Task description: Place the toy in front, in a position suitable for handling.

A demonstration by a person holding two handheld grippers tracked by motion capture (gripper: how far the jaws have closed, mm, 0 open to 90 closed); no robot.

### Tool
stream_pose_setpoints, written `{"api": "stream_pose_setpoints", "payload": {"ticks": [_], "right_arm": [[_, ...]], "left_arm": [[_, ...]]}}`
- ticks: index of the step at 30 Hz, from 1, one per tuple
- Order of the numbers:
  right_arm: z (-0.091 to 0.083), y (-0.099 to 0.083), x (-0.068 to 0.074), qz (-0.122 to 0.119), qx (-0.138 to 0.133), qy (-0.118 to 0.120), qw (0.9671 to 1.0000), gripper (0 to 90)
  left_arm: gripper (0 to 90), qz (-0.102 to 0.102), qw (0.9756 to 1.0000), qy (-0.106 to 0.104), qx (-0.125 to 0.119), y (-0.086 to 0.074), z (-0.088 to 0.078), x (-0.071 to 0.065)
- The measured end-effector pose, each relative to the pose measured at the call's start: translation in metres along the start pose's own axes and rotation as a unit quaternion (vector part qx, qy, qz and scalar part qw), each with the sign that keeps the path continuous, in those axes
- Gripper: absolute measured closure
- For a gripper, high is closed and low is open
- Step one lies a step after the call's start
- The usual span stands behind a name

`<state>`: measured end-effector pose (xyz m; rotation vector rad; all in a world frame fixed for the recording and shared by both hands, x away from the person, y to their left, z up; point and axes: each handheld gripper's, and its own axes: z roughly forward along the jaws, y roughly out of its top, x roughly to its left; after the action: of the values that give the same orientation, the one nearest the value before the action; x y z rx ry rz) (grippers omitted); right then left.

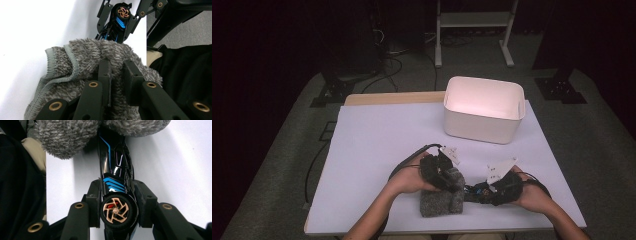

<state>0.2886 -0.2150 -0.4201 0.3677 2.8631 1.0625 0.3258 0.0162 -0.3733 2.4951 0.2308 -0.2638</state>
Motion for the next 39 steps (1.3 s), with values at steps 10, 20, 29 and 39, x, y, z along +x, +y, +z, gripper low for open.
{"api": "stream_pose_setpoints", "payload": {"ticks": [10,20,29,39], "right_arm": [[0.003,0.007,-0.001,-0.007,0.012,-0.012,0.9998,49.5],[0.027,0.011,-0.001,-0.015,0.043,0.000,0.9989,55.8],[0.038,0.024,-0.001,-0.026,0.020,0.020,0.9993,56.2],[0.083,0.074,0.002,-0.056,-0.004,0.050,0.9972,56.1]], "left_arm": [[77.9,0.000,1.0000,0.001,0.000,-0.001,-0.001,-0.002],[77.7,0.001,1.0000,0.000,-0.005,-0.005,-0.003,-0.002],[77.7,-0.006,0.9998,0.015,-0.007,-0.016,-0.025,-0.007],[77.7,-0.025,0.9985,0.047,0.012,-0.047,-0.042,-0.007]]}}
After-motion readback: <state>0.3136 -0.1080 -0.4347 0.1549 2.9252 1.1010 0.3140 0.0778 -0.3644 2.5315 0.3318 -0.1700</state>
